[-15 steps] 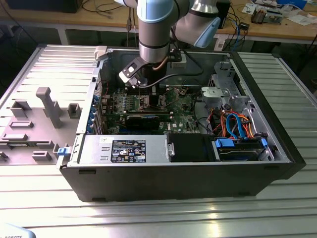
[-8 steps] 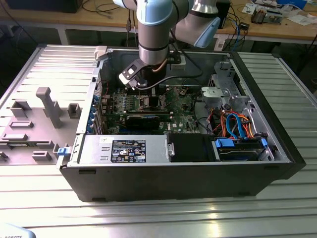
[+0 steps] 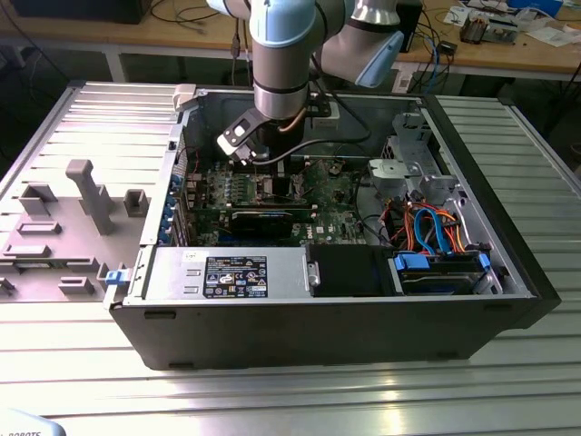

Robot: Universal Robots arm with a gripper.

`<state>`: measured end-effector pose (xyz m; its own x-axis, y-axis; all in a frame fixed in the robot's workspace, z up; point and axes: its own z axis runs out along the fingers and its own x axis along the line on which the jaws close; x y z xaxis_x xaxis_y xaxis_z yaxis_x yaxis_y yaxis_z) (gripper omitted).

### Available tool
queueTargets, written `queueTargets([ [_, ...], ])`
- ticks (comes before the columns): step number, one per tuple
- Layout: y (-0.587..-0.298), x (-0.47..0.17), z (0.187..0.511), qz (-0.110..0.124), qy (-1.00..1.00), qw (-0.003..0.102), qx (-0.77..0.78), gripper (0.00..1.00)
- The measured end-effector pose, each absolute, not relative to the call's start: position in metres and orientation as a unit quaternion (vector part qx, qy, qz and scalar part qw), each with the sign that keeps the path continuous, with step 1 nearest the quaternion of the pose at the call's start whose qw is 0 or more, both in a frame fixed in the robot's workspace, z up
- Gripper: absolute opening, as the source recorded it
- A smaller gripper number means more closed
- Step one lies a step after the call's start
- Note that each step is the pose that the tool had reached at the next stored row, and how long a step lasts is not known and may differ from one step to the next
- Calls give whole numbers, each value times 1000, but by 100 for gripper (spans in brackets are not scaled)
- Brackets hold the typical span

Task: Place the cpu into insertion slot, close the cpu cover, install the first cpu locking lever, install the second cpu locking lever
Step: 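Place the cpu into insertion slot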

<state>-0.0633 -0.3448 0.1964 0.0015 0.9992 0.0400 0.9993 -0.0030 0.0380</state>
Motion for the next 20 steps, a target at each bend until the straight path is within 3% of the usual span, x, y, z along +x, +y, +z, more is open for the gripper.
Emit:
queueTargets([
  [8,-345,-63,195,-28,-706,1,-708,55],
  [9,-345,-63,195,-28,-706,1,-708,61],
  [20,-343,-63,199,-28,-706,1,-708,61],
])
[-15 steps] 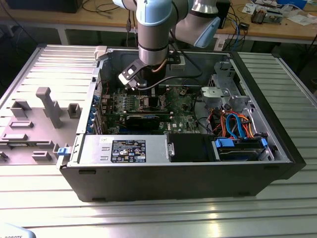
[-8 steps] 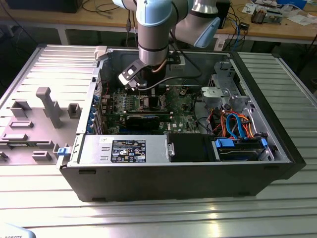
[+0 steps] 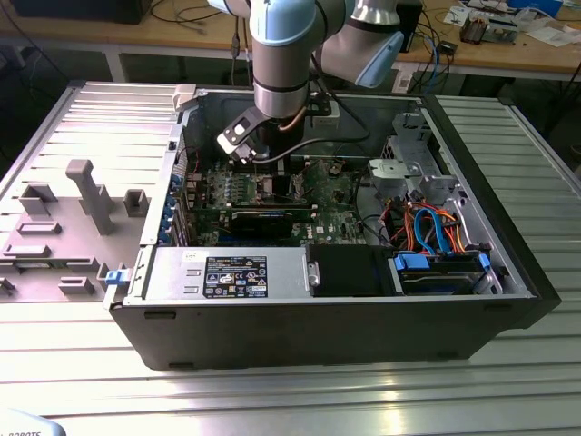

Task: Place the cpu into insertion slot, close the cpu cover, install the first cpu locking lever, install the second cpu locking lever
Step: 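Place the cpu into insertion slot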

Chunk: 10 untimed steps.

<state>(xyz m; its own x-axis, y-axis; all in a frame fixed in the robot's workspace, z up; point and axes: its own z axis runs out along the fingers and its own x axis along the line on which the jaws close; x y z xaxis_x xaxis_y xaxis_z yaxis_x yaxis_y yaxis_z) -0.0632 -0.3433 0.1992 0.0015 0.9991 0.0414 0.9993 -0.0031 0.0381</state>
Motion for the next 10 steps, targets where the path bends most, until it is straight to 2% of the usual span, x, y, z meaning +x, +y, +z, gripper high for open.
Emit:
queueTargets([
  [10,-343,-63,200,-23,-706,-4,-708,61],
])
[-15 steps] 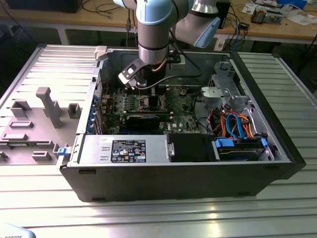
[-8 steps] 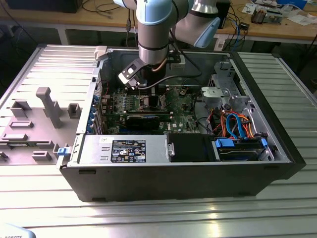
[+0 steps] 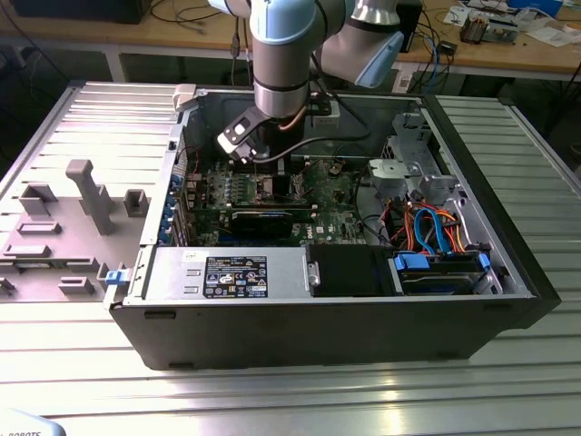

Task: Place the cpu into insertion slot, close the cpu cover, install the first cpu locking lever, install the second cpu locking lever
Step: 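Place the cpu into insertion slot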

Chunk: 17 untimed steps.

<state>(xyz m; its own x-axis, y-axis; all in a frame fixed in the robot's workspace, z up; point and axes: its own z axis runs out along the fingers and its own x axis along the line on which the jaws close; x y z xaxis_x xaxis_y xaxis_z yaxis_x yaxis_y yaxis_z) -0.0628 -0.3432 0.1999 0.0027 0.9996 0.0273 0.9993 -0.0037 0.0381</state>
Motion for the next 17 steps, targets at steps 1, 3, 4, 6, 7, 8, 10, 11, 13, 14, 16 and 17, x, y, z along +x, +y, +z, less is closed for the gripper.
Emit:
queueTargets([
  [1,-343,-63,201,23,706,4,708,61],
  [3,-343,-63,203,23,706,4,708,61],
  [4,-343,-63,206,23,706,4,708,61],
  [6,-343,-63,214,23,706,4,708,60],
  [7,-343,-63,217,23,706,3,708,53],
  [8,-343,-63,220,22,706,3,708,47],
  [10,-343,-63,222,21,706,2,708,35],
  [11,-343,-63,222,21,706,2,708,29],
  [13,-343,-63,222,21,706,2,708,17],
  [14,-343,-63,222,21,706,2,708,11],
  [16,-343,-63,222,21,706,2,708,11],
  [17,-343,-63,222,21,706,2,708,11],
])
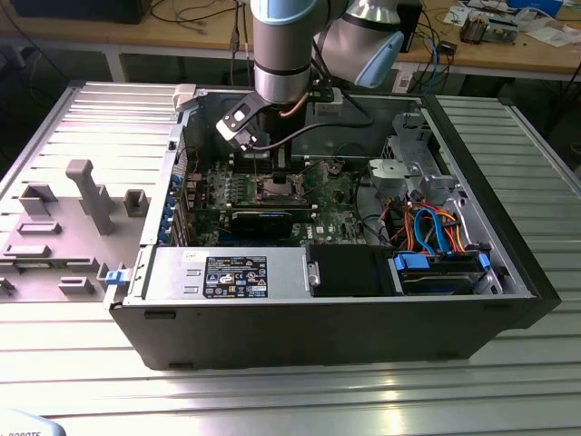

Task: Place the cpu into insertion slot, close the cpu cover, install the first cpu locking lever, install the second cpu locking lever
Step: 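Place the cpu into insertion slot, then close the cpu cover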

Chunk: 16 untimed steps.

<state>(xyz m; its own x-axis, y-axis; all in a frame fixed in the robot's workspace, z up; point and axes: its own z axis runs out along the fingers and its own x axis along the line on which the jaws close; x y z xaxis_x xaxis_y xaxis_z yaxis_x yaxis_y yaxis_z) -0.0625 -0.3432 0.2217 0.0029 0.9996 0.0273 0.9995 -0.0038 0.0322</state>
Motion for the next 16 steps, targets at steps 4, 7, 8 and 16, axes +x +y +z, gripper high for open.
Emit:
queueTargets([
  [4,-343,-62,222,21,706,2,708,11],
  [7,-343,-62,222,21,706,2,708,11],
  [8,-343,-62,222,21,706,2,708,11],
  [16,-343,-62,224,21,706,2,708,11],
])
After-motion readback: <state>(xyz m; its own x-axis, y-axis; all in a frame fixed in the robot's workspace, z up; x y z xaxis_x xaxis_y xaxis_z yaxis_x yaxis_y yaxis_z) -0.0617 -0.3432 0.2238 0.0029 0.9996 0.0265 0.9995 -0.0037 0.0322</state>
